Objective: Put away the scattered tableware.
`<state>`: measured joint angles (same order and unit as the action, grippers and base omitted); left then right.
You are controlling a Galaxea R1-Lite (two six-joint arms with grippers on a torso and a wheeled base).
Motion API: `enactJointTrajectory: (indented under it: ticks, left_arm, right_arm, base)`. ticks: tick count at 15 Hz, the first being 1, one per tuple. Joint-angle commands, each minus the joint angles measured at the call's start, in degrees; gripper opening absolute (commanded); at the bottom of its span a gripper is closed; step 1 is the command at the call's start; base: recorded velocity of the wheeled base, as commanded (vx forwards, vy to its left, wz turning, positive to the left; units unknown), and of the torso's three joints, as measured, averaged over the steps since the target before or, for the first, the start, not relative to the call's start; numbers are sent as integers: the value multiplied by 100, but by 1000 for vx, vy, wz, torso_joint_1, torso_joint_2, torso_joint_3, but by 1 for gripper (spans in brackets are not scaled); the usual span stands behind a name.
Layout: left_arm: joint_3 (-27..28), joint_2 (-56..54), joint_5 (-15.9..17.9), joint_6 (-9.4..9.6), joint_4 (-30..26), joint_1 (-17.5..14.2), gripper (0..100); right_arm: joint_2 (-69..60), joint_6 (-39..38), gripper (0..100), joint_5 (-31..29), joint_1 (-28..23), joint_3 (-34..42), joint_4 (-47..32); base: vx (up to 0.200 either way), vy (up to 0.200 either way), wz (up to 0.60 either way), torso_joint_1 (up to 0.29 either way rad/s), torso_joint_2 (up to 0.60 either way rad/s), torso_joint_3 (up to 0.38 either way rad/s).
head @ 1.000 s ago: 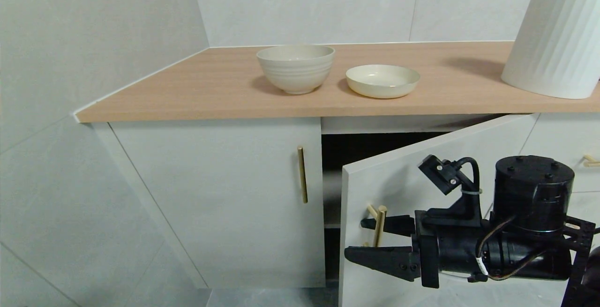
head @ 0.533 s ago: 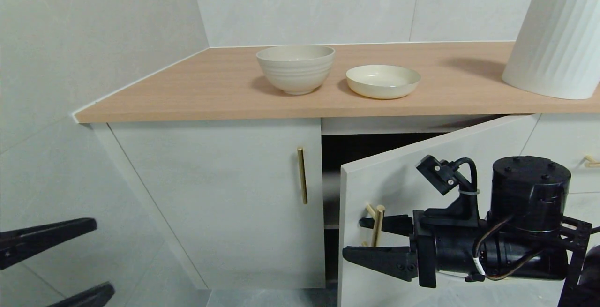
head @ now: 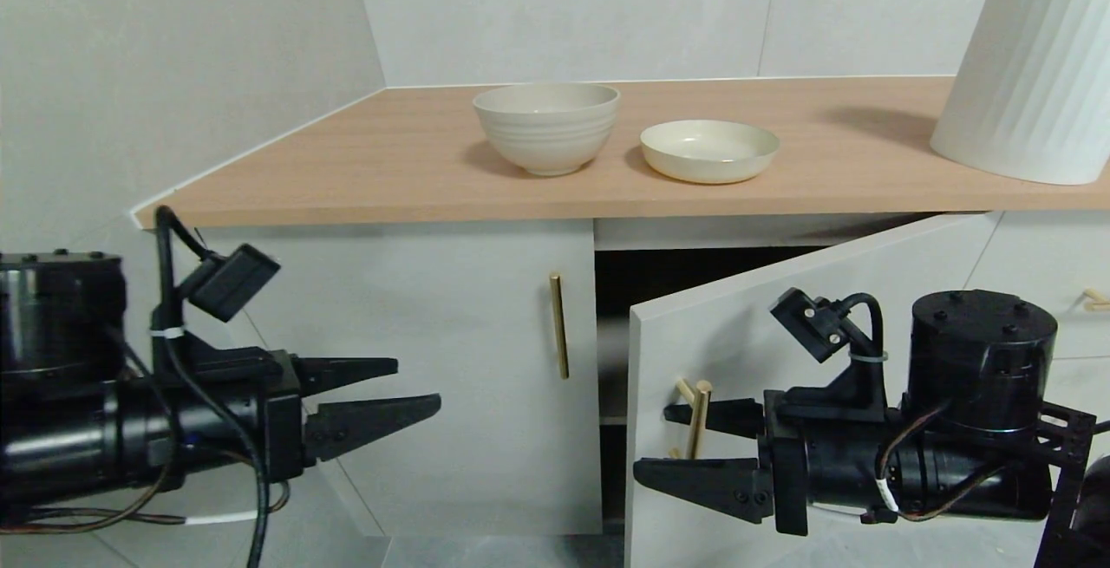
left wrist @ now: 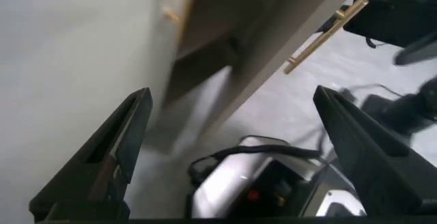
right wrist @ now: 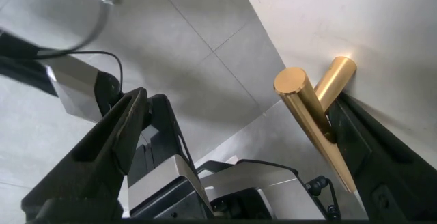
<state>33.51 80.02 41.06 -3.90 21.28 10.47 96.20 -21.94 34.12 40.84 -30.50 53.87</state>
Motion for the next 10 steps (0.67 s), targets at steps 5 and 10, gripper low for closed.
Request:
enactJointTrajectory:
  ticks: [5,10]
  left_arm:
    - [-574,2316,-722,-85,1914,1203,100]
    - [-644,2642,-1557,-1166,3330,1633,100]
  right_arm:
    - [66,15,100,-11,-6,62,1]
    - [66,15,100,-11,-6,62,1]
  base:
    - [0,0,0,0,0,0]
    - [0,0,0,0,0,0]
